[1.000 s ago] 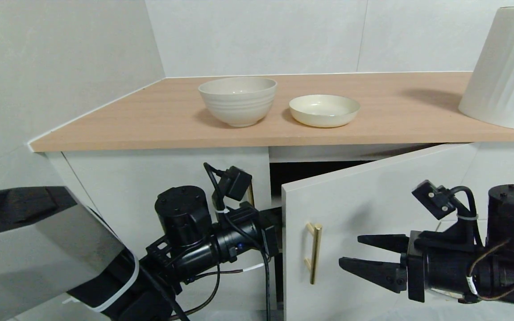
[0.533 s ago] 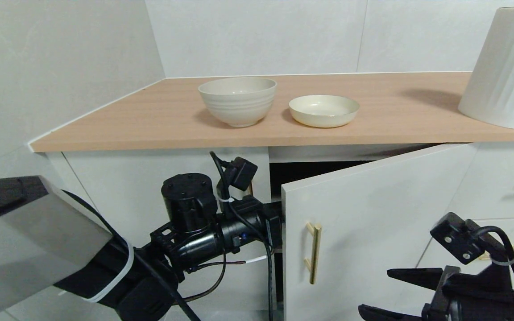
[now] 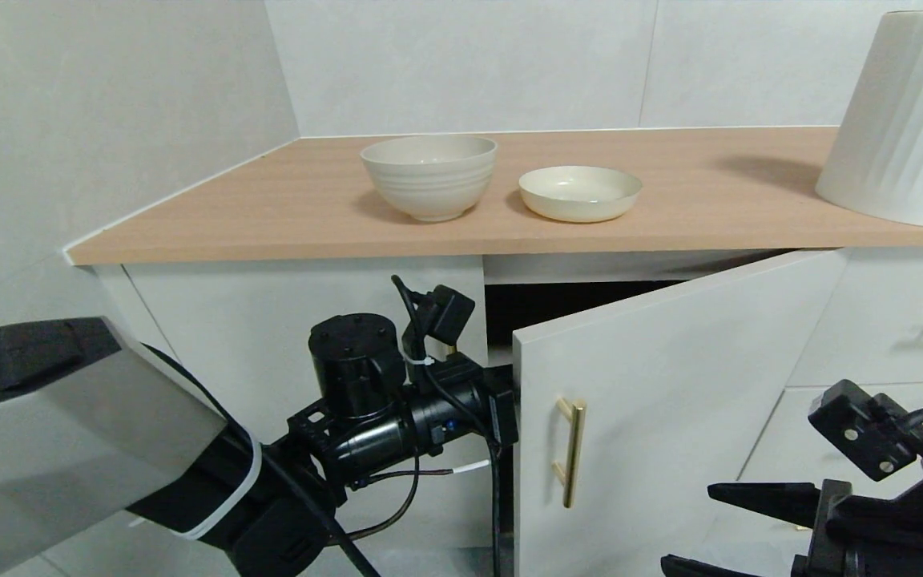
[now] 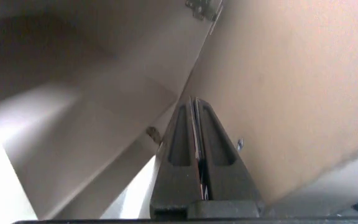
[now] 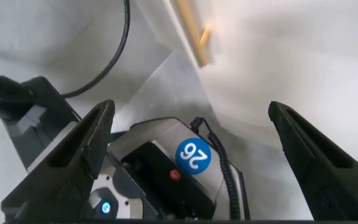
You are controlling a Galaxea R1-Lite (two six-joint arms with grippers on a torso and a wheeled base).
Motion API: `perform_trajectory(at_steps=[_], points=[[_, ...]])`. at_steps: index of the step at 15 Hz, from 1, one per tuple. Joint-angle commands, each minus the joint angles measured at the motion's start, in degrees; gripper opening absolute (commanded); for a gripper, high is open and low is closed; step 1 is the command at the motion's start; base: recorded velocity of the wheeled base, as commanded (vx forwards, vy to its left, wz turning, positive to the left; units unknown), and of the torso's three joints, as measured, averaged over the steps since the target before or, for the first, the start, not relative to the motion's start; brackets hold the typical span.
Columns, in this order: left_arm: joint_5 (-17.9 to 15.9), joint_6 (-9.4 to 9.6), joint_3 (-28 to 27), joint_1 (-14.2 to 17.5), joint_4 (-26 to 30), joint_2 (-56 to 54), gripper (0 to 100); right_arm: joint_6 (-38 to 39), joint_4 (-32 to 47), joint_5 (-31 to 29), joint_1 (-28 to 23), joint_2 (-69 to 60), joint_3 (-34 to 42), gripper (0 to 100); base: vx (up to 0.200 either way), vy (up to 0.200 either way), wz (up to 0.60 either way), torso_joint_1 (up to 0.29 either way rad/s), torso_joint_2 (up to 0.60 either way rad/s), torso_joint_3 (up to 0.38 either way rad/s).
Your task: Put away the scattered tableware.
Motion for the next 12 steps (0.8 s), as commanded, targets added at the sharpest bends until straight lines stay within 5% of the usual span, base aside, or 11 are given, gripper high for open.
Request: perform_trajectory(at_steps=[1,4,12], points=[[-0.1,-0.1,-0.7,-0.11,-0.11,0.5,0,-0.09,0.47,0.54,0.21,-0.09,0.02,100,-0.2,0.0,0.0,-0.002,0.0,0.002],[-0.1,-0.1,-1.14,-0.11,-0.2,1.56,0,-0.09,0.47,0.98,0.21,0.09,0.02,100,-0.2,0.0,0.0,0.001,0.0,0.002],[0.34,-0.1,-2.9,-0.11,-0.29,4.46,0,-0.18,0.56,0.98,0.29,0.44,0.02,100,0.0,0.0,0.0,0.0,0.0,0.0]])
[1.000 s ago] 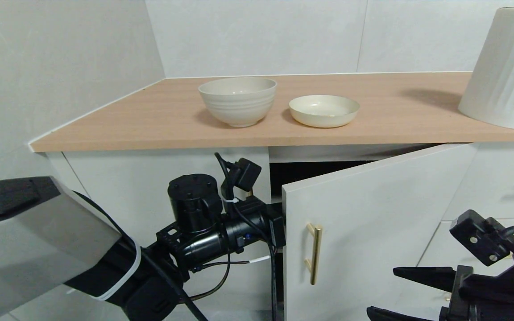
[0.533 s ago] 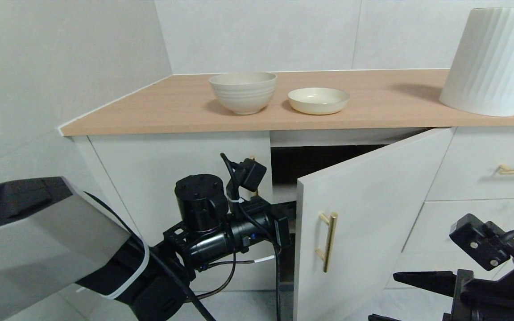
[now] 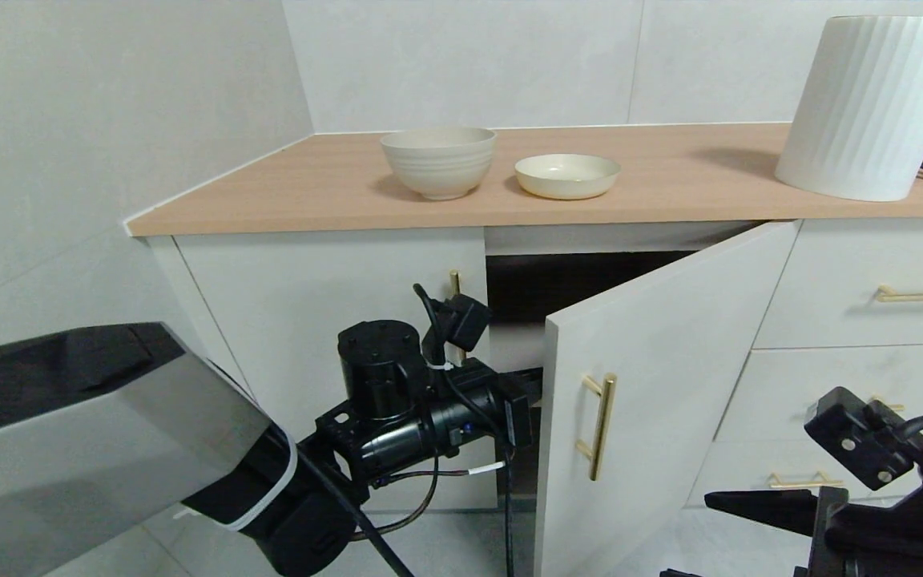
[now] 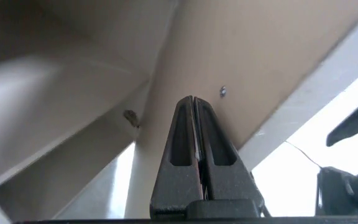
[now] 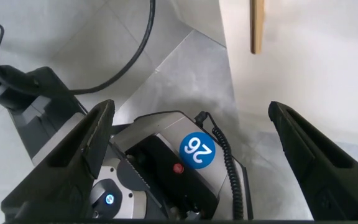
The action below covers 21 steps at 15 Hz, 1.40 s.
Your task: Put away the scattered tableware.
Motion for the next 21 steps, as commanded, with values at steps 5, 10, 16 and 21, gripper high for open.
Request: perform_trajectory(at_steps=[5,10,16,21], points=[[1.12,-0.18,-2.22,0.02,-0.08,1.96,0,-0.01,-0.07,0.02,0.03,0.31,0.24,100,-0.16,0.0,0.0,0.003,0.0,-0.002],[1.2,-0.18,-3.71,0.02,-0.08,3.63,0,-0.01,-0.07,0.02,0.46,0.31,0.41,100,0.0,0.0,0.0,0.0,0.0,0.0],[1.2,0.08,-4.24,-1.21,-0.08,3.8,0,0.08,-0.16,0.02,3.72,-0.13,0.59,100,0.0,0.0,0.0,0.0,0.0,0.0],[1.2,0.08,-9.51,-7.19,3.79,3.45,0,-0.01,-0.25,6.87,4.95,-3.56,2.26,100,0.0,0.0,0.0,0.0,0.0,0.0]])
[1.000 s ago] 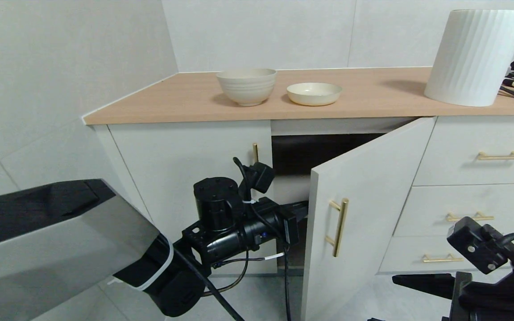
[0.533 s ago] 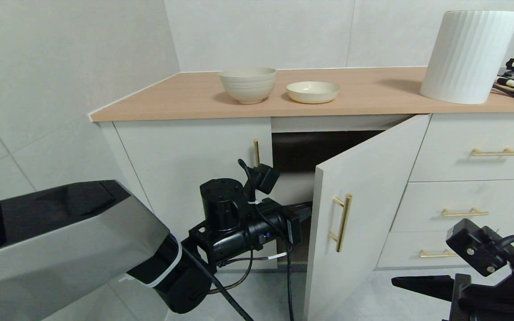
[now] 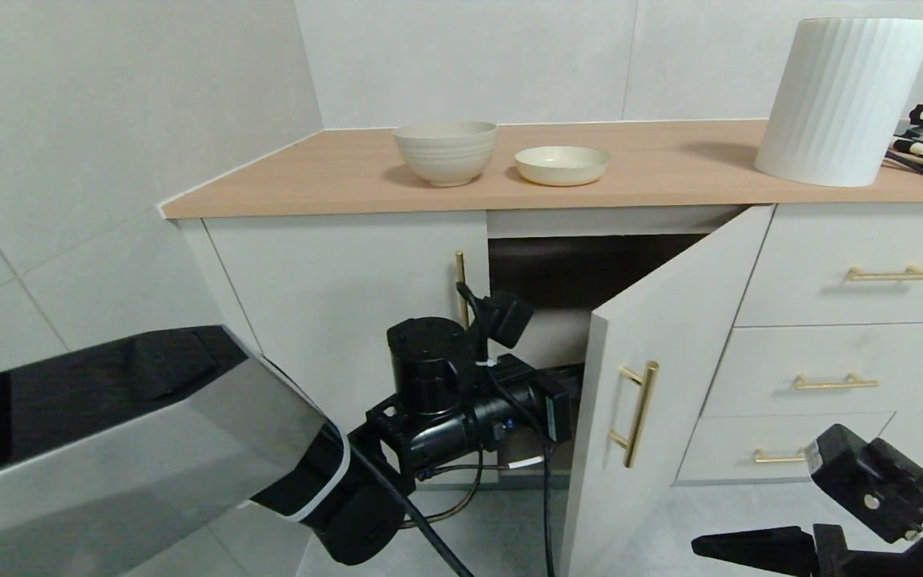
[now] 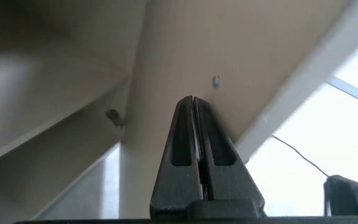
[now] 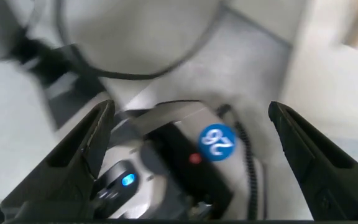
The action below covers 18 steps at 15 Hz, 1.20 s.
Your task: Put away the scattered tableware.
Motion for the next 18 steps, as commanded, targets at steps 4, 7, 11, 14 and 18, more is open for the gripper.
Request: perform_trajectory(at_steps=[4,7,11,14,18], points=[[-0.21,-0.02,-0.5,-13.73,1.8,-3.27,0,-1.89,0.3,10.1,0.26,-6.31,2.64,100,0.0,0.0,0.0,0.0,0.0,0.0],[0.14,-0.1,2.23,-10.75,1.8,-4.77,0,-3.65,0.39,9.92,0.26,-6.39,2.73,100,0.0,0.0,0.0,0.0,0.0,0.0],[0.23,-0.1,8.11,-1.08,1.89,-9.16,0,-3.65,0.3,9.66,0.08,-6.48,2.55,100,0.0,0.0,0.0,0.0,0.0,0.0],[0.23,-0.1,16.9,7.97,7.52,-19.71,0,-3.48,-0.05,7.46,-0.97,-4.55,1.32,100,0.0,0.0,0.0,0.0,0.0,0.0],[0.23,0.77,22.09,18.26,26.59,-37.29,0,-3.21,0.22,-1.51,-4.58,0.29,-2.81,100,0.0,0.0,0.0,0.0,0.0,0.0]])
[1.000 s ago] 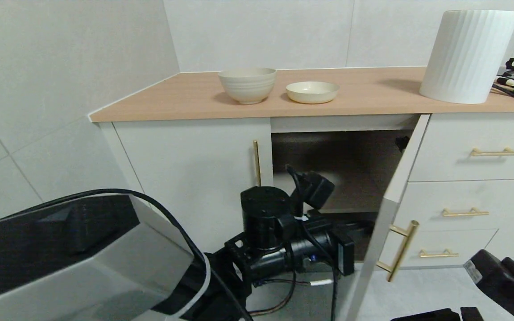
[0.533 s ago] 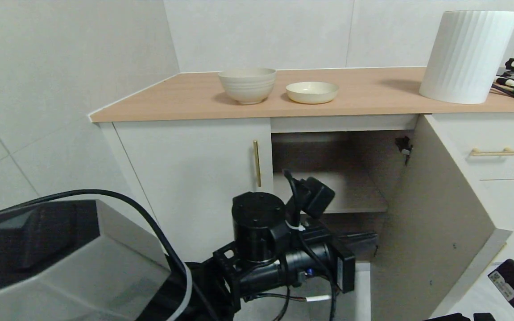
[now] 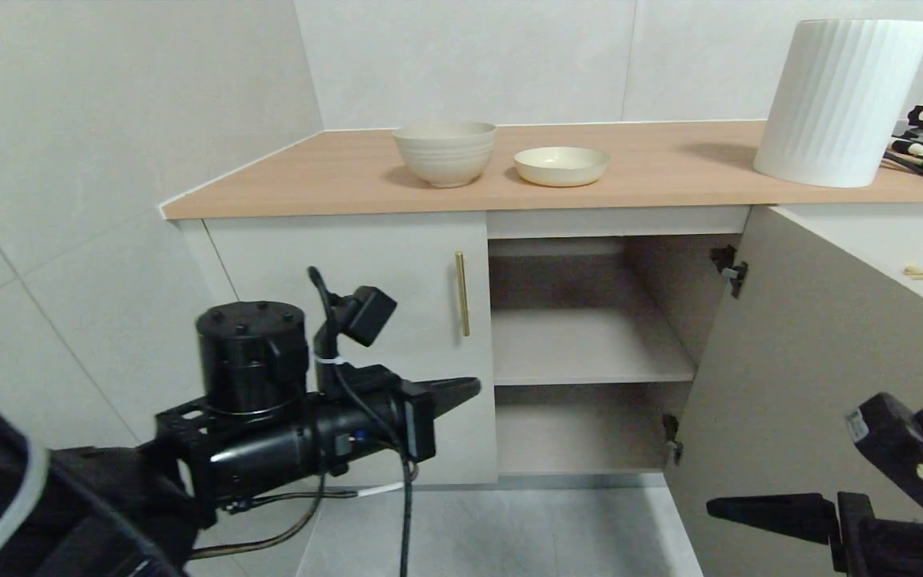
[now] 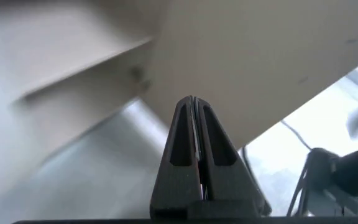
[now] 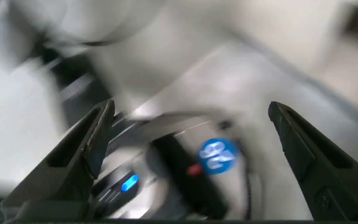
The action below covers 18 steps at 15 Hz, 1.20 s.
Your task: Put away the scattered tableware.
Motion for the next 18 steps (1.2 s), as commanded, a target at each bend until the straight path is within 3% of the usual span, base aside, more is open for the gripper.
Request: perform_trajectory(at_steps=[1,3,6,9,13,14,18], points=[[-0.01,1.58,3.36,9.27,12.24,-16.15,0,0.05,0.06,-2.65,-1.11,4.05,-2.16,100,0.0,0.0,0.0,0.0,0.0,0.0],[-0.1,3.42,3.62,13.84,17.78,-21.08,0,0.05,-0.47,-7.66,-2.25,8.8,-6.29,100,0.0,0.0,0.0,0.0,0.0,0.0],[-0.1,3.51,3.71,16.47,18.83,-23.01,0,0.05,-0.56,-8.45,-4.28,15.3,-13.15,100,0.0,0.0,0.0,0.0,0.0,0.0],[-0.01,5.79,3.09,20.78,18.83,-22.66,0,1.9,-0.47,-8.8,-6.3,24.7,-24.04,100,0.0,0.0,0.0,0.0,0.0,0.0],[-0.01,6.41,1.07,21.31,18.83,-20.29,0,7.44,-0.38,-12.58,-6.56,27.87,-29.05,100,0.0,0.0,0.0,0.0,0.0,0.0],[-0.01,7.11,0.63,21.31,18.66,-19.76,100,8.49,-0.38,-13.55,-6.47,27.96,-29.4,100,0.0,0.0,0.0,0.0,0.0,0.0],[0.16,7.11,0.37,21.31,18.22,-19.93,100,8.49,-0.03,-13.72,-6.38,27.78,-29.23,100,0.0,0.0,0.0,0.0,0.0,0.0]])
